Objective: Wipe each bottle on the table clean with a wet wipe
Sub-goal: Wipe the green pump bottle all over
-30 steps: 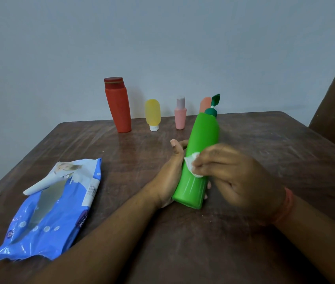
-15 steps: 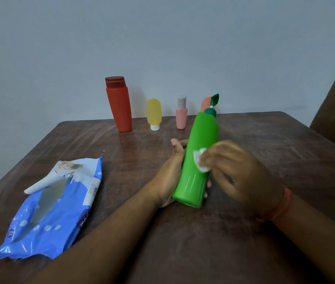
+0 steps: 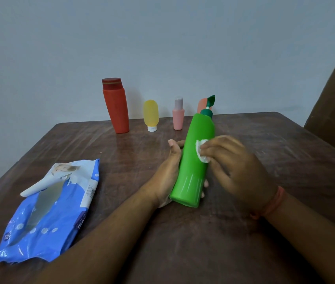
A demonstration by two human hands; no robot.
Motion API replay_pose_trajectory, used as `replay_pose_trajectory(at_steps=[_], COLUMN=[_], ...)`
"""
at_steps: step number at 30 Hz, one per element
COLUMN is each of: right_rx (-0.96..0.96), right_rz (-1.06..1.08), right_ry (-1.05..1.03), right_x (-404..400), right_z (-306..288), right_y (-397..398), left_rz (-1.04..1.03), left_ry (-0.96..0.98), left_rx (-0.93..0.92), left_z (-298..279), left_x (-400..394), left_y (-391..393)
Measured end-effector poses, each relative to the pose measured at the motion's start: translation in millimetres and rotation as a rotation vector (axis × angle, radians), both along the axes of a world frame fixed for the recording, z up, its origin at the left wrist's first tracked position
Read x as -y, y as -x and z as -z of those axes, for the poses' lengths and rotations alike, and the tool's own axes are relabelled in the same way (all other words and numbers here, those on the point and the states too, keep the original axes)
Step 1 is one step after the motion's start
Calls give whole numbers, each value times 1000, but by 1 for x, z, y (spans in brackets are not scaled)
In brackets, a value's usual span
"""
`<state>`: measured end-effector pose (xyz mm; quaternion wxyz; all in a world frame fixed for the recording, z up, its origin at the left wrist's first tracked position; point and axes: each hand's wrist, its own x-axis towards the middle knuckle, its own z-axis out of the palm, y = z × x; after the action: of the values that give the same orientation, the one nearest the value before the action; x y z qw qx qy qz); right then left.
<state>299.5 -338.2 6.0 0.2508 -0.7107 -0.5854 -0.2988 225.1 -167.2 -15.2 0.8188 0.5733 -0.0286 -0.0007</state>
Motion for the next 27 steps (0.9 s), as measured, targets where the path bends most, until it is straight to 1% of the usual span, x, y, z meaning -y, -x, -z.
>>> replay_pose_trajectory(at_steps=[1, 3, 4, 6, 8, 11, 13, 14, 15, 18, 19, 20, 21, 24, 25, 27], right_rx=[9, 50, 55, 20, -27, -88, -130, -139, -123, 27, 63, 81, 86, 51, 47, 90], right_rz=[-14, -115, -124, -17, 115, 243, 309, 308, 261, 12, -23, -18, 31, 273, 295, 181], right_ry=[-2, 56, 78, 49, -39, -147, -178, -161, -121, 40, 62, 62, 53, 9, 14, 58], right_x=[1, 1, 0, -3, -6, -9, -12, -14, -14, -9, -7, -7, -9, -14, -14, -13], right_z=[0, 3, 4, 1, -2, -5, -7, -9, -11, -15, -15, -16, -17, -21, -22, -21], right_y=[1, 7, 9, 0, -16, -26, -25, -22, -18, -1, 2, 2, -1, -12, -12, -4], left_rz=[-2, -24, -28, -11, 4, 24, 31, 29, 28, 66, 78, 82, 76, 41, 38, 31], left_ry=[0, -3, -5, -10, -29, -92, -117, -122, -126, -144, -156, -170, -180, -216, -224, -227], left_rx=[2, -5, -10, -11, -1, 17, 29, 32, 29, -61, -88, -94, -77, 2, 5, -12], left_z=[0, 0, 0, -2, -2, -2, -3, -2, -2, -5, -6, -7, -8, -9, -8, -8], left_x=[0, -1, -2, -1, 1, 2, 3, 3, 3, 2, 2, 3, 4, 6, 6, 6], left_y=[0, -1, -1, -1, -1, -1, -1, -1, -1, 2, 2, 2, 2, 3, 3, 3])
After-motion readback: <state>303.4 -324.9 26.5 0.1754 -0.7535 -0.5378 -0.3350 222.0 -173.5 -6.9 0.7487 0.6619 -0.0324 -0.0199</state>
